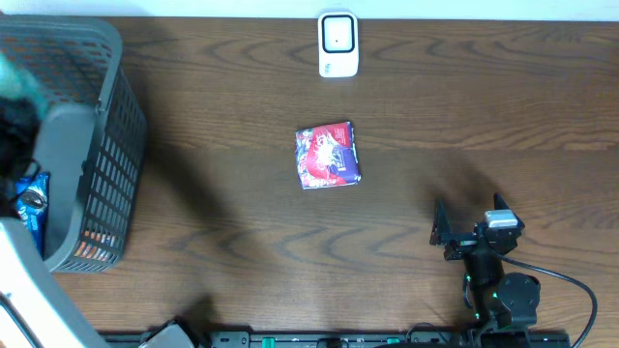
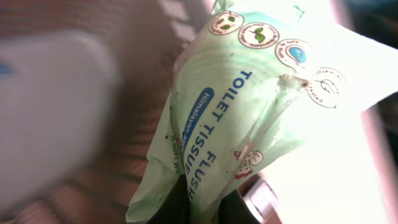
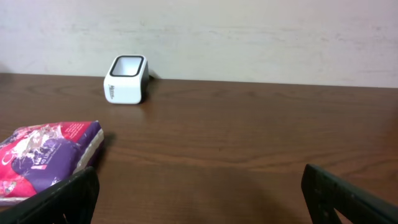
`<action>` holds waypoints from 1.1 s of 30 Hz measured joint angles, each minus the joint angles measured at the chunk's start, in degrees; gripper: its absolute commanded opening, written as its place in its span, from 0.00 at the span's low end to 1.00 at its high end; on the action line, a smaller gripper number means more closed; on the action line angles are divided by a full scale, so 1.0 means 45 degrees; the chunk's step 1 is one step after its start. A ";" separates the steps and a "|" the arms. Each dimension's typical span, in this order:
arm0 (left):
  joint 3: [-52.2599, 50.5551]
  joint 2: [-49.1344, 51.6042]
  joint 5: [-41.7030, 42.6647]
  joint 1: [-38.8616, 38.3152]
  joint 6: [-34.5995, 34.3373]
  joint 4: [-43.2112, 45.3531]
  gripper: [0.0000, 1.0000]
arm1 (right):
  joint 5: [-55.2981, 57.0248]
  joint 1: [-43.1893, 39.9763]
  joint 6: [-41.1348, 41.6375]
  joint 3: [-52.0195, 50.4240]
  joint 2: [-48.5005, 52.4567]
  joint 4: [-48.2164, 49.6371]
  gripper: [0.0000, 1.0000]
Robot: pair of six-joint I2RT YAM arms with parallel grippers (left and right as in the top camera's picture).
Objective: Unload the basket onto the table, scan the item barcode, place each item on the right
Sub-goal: 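Carry the green tissue pack out and set it left of the pink package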
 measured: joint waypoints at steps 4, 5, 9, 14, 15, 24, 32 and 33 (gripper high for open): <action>0.0000 -0.1185 0.1001 -0.2249 0.0466 0.0233 0.07 | 0.0000 0.0000 0.0000 0.0000 0.0000 0.0000 0.99; 0.0000 -0.1413 0.1127 -0.2948 0.0777 0.0243 0.07 | 0.0000 0.0000 0.0000 0.0000 0.0000 0.0005 0.99; 0.0000 -0.1948 0.1530 -0.5795 0.2448 0.0204 0.07 | 0.0000 0.0000 0.0000 0.0000 0.0000 0.0005 0.99; -0.0092 -0.1836 0.0899 -0.8364 0.3526 -0.0087 0.07 | 0.0000 0.0000 0.0000 0.0000 0.0000 0.0005 0.99; -0.0165 -0.1729 0.0461 -0.8835 0.3589 -0.0282 0.07 | 0.0000 0.0000 0.0000 0.0000 0.0000 0.0000 0.99; -0.1093 0.1078 -0.3628 -1.2133 0.2429 -0.1904 0.07 | 0.0000 0.0000 0.0000 0.0000 0.0000 0.0000 0.99; -0.1311 0.5202 -0.5270 -1.3886 -0.0427 -0.2652 0.07 | 0.0000 0.0000 0.0000 0.0000 0.0000 0.0000 0.99; -0.1316 0.5736 -0.5338 -1.4027 -0.0704 -0.2652 0.07 | 0.0000 0.0000 0.0000 0.0000 0.0000 0.0000 0.99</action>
